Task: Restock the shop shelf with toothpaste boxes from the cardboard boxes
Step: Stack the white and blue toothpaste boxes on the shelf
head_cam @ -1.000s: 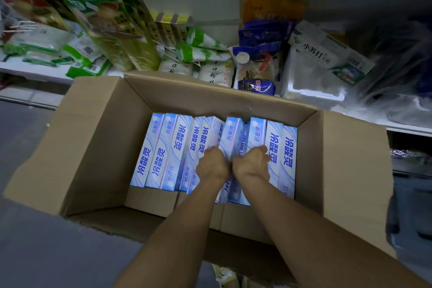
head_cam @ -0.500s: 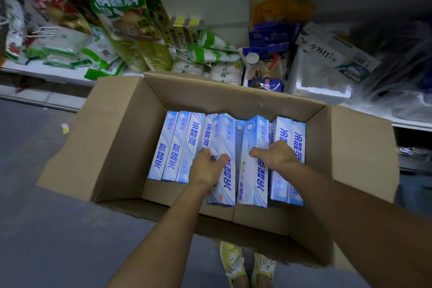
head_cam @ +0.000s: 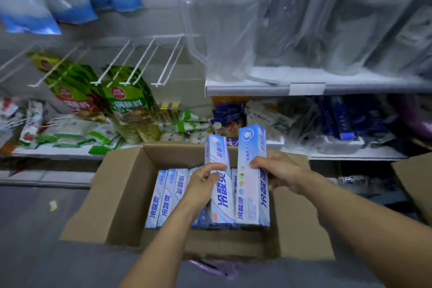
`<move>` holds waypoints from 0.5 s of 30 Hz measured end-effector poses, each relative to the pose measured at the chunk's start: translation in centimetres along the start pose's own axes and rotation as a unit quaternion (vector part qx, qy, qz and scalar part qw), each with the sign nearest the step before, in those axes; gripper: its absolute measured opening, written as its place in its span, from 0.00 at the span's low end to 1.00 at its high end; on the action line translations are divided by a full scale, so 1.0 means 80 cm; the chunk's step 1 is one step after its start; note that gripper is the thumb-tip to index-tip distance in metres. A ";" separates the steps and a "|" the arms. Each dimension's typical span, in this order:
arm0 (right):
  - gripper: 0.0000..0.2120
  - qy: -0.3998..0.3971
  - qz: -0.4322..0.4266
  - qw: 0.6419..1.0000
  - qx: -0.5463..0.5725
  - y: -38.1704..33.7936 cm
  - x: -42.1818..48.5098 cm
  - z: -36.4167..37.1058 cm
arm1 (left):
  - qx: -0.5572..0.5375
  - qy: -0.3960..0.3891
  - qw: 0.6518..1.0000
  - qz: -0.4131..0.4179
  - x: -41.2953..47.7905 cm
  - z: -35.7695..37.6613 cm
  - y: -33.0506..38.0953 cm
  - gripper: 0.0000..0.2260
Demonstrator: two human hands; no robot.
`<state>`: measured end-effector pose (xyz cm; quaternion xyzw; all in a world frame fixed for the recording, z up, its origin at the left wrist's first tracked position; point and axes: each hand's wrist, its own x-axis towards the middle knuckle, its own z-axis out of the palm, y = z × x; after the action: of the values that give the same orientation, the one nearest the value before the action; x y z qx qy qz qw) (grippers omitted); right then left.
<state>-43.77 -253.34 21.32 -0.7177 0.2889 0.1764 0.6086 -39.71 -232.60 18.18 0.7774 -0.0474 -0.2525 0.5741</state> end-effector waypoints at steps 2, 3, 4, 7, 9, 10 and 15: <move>0.10 0.020 -0.021 0.999 0.028 -0.018 -0.027 -0.024 | 0.024 0.003 0.999 0.044 -0.011 0.016 0.028 0.13; 0.10 0.034 -0.031 0.998 0.047 -0.026 -0.039 -0.036 | 0.034 0.007 0.997 0.067 -0.017 0.025 0.041 0.12; 0.10 0.050 -0.039 0.996 0.067 -0.033 -0.050 -0.049 | 0.045 0.010 0.995 0.088 -0.022 0.033 0.053 0.12; 0.08 0.103 -0.055 0.983 0.145 -0.048 -0.082 -0.092 | 0.066 0.029 0.985 0.155 -0.043 0.064 0.092 0.12; 0.08 0.133 -0.065 0.967 0.210 -0.053 -0.104 -0.123 | 0.085 0.031 0.975 0.203 -0.060 0.091 0.116 0.18; 0.08 0.146 -0.071 0.959 0.234 -0.054 -0.116 -0.140 | 0.093 0.033 0.970 0.222 -0.068 0.107 0.128 0.22; 0.10 0.196 -0.102 0.931 0.290 -0.046 -0.172 -0.225 | 0.113 0.065 0.944 0.303 -0.105 0.207 0.188 0.32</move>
<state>-53.81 -267.83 36.06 -0.5559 0.3656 -0.1222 0.7364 -51.14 -249.02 31.27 0.8011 -0.2714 -0.0085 0.5335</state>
